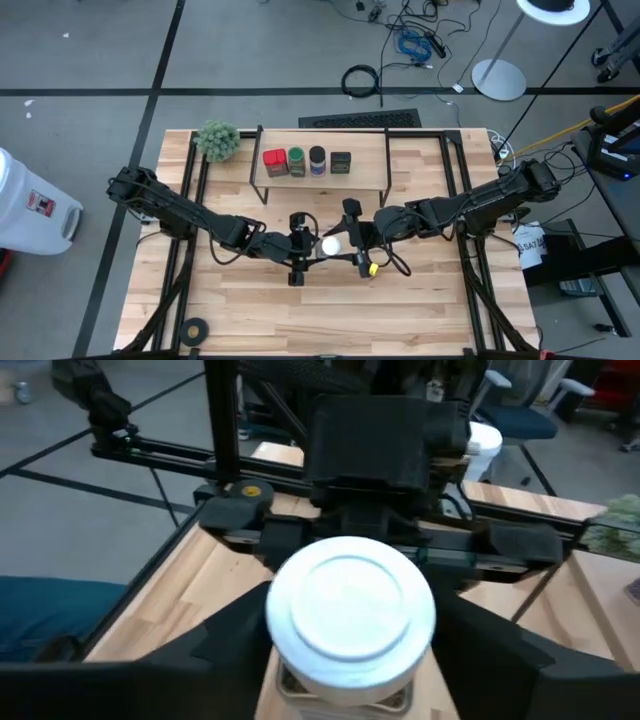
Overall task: Shelf spices
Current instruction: Put the white seasoning bottle on the shelf aligned with the other black seasoning can, then put the golden seasoning bottle on the shelf aligned with the other white seasoning bottle
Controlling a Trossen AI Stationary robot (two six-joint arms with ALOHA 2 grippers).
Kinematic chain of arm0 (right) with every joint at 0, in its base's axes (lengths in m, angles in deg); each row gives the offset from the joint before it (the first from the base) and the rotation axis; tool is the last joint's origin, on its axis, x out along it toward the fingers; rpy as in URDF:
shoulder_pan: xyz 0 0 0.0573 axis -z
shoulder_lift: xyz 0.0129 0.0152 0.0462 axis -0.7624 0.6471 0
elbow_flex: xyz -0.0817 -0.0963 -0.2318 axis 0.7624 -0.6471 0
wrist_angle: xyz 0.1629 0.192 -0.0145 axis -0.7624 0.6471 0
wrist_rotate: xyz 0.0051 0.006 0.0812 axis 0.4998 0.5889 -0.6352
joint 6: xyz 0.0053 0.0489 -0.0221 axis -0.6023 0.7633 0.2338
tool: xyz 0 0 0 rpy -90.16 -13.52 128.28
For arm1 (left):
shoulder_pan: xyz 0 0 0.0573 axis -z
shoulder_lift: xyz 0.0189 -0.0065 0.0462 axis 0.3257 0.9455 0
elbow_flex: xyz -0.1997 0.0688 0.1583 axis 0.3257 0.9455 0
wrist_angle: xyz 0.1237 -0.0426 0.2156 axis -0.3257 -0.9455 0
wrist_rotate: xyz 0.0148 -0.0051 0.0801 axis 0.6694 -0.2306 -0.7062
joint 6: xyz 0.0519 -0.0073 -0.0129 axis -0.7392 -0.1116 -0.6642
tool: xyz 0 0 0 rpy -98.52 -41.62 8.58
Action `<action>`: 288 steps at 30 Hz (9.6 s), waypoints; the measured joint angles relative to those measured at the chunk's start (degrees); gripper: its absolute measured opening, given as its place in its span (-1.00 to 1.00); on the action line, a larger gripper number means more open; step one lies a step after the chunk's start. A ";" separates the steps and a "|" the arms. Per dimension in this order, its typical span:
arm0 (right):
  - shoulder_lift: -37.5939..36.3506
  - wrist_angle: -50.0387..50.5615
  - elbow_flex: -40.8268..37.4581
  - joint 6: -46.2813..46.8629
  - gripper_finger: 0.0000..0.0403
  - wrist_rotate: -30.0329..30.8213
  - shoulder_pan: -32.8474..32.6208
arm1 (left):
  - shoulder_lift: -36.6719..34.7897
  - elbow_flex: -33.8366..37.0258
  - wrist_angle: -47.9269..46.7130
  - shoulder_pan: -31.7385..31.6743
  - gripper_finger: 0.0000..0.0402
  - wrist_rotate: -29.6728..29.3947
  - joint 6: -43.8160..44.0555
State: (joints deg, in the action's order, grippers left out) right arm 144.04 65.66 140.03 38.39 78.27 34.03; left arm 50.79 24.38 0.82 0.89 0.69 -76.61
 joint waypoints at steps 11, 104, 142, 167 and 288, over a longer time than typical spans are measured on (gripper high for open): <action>0.00 0.01 0.00 0.14 -0.06 -0.17 0.06 | 0.00 0.00 -0.04 0.00 0.07 0.00 0.24; -7.81 23.07 -0.02 -20.25 0.00 -40.75 52.73 | -0.28 -0.02 -7.01 2.32 0.50 -8.76 5.35; -4.63 25.16 1.40 -18.23 0.07 -40.72 53.20 | -0.31 -0.04 -7.62 2.31 0.50 -8.73 5.35; -7.05 30.84 10.27 -20.25 0.24 -38.41 51.35 | -2.29 -0.12 -7.62 3.18 0.50 -8.94 4.42; 14.97 -41.44 -21.96 9.30 0.69 -8.02 7.04 | -0.31 -3.58 -23.59 2.36 0.43 -0.80 7.20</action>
State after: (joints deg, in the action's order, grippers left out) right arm 159.02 24.22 118.07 47.69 70.26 41.07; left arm 50.48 20.79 -22.77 3.25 -0.12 -69.41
